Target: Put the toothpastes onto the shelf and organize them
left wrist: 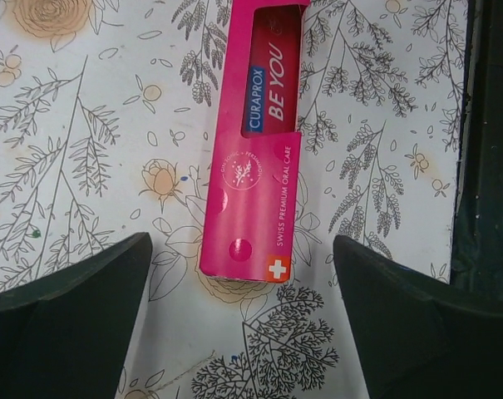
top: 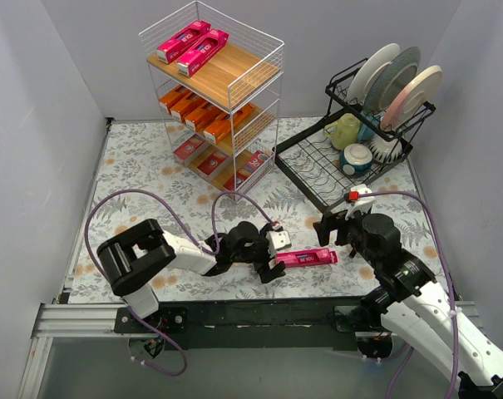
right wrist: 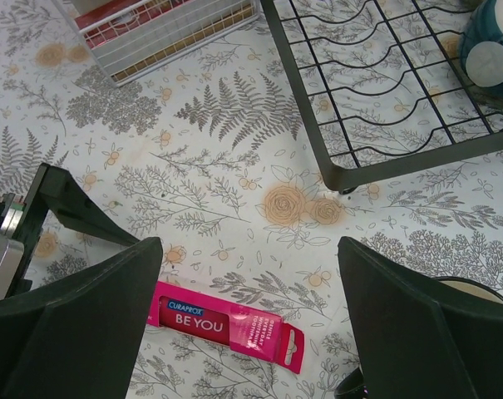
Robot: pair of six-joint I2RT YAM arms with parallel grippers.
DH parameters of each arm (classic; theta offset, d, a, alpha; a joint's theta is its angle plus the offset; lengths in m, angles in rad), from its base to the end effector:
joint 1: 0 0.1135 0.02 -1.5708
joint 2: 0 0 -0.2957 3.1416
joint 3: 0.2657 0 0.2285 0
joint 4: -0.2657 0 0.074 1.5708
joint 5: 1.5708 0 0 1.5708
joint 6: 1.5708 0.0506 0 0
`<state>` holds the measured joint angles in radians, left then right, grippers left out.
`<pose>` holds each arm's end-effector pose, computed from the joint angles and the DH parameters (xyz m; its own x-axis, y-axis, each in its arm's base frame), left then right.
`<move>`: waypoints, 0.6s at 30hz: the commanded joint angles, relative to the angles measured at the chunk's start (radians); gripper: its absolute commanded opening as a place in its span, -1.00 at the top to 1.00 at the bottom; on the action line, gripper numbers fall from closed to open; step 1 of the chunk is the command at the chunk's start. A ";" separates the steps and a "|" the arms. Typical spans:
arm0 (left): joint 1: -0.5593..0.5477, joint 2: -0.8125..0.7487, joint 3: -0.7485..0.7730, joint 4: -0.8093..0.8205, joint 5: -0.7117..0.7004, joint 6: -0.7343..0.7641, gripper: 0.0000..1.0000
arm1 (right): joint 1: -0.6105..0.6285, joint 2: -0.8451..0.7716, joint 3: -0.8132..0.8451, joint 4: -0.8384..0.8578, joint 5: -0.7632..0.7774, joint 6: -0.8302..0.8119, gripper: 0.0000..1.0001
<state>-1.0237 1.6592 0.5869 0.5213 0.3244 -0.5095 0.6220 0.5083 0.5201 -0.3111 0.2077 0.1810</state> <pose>0.1465 -0.2715 0.1792 -0.7015 0.2630 -0.6624 0.6972 0.4460 -0.5612 0.0869 0.0495 0.2836 -0.3095 -0.0052 -0.9509 -0.3602 0.9261 0.1122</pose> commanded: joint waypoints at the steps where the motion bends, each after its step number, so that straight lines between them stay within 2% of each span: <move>1: -0.007 0.030 -0.015 0.123 0.016 0.028 -0.54 | -0.001 -0.008 -0.006 0.049 0.024 0.005 -0.89; 7: -0.013 0.108 -0.013 0.183 0.001 0.034 -0.34 | -0.001 -0.007 -0.014 0.056 0.024 0.009 -0.89; 12: -0.018 0.152 -0.004 0.168 0.001 0.034 -0.15 | -0.001 -0.013 -0.015 0.060 0.029 0.009 -0.88; 18: -0.024 0.080 -0.044 0.190 -0.065 0.000 0.13 | -0.001 -0.022 -0.014 0.056 0.041 0.009 -0.87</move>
<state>-1.0393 1.7889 0.5808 0.7399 0.3187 -0.4973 0.6220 0.5003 0.5083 -0.3103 0.2245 0.1841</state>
